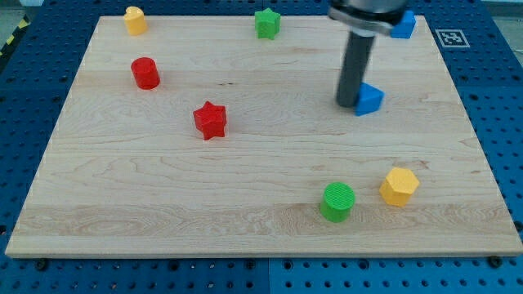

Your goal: Move the red circle towards the center left of the board

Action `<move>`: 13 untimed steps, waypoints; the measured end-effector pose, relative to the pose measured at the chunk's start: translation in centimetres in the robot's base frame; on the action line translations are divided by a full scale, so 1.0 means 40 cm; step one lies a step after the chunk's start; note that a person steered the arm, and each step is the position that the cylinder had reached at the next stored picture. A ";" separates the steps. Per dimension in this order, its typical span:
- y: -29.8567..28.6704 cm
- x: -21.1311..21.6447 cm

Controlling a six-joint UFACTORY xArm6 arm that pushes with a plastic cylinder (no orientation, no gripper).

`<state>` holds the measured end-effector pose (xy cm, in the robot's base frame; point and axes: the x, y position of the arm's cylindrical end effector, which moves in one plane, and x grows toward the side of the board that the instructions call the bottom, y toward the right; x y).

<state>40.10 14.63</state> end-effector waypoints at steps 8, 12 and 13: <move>-0.207 -0.149; -0.693 -0.216; -0.763 -0.215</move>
<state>31.50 -15.90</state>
